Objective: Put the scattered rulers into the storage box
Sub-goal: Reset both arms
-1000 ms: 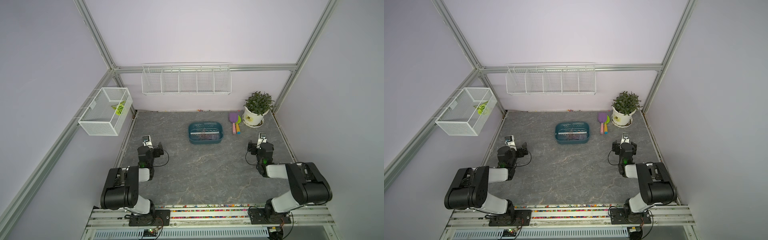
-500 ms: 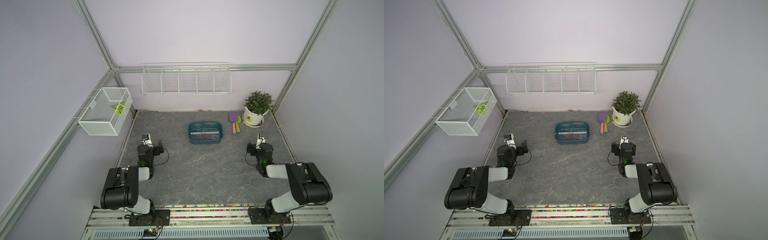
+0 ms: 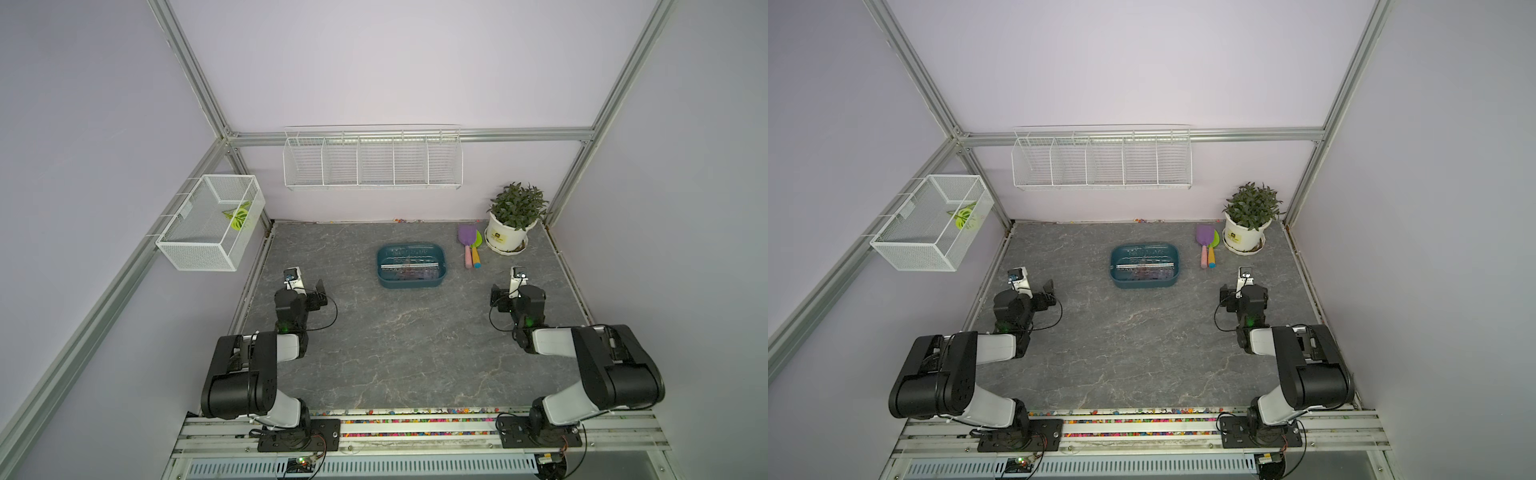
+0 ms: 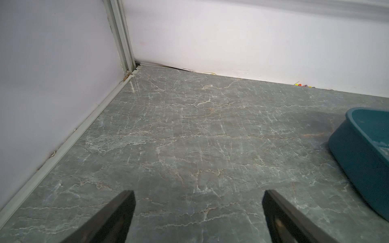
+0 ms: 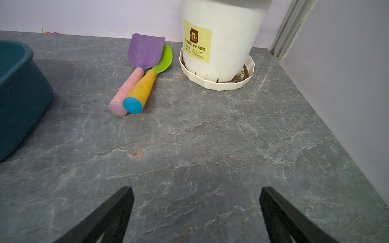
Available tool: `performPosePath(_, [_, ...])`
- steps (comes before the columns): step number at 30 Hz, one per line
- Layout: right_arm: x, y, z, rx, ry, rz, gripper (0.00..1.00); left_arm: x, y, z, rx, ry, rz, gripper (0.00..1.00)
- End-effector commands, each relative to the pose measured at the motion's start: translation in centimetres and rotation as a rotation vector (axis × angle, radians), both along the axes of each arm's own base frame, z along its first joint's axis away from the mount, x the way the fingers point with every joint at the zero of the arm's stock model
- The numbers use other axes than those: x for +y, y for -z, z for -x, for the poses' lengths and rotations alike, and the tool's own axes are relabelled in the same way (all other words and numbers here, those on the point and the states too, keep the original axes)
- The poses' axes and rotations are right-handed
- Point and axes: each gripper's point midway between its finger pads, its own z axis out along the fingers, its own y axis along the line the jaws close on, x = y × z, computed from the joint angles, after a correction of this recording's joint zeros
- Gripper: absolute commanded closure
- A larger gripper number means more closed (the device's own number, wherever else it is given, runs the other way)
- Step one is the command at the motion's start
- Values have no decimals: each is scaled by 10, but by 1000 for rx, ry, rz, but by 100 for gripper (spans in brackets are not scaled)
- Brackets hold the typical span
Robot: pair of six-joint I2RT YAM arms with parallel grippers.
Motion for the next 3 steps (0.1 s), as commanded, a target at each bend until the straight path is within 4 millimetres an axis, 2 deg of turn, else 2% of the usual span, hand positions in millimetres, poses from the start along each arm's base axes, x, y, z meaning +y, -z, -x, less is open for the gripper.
performPosePath(1, [2, -7, -4, -14, -12, 0, 1, 1, -8, -5, -22, 2, 5, 0])
performPosePath(3, [1, -8, -3, -23, -6, 0, 1, 1, -8, -5, -24, 1, 5, 0])
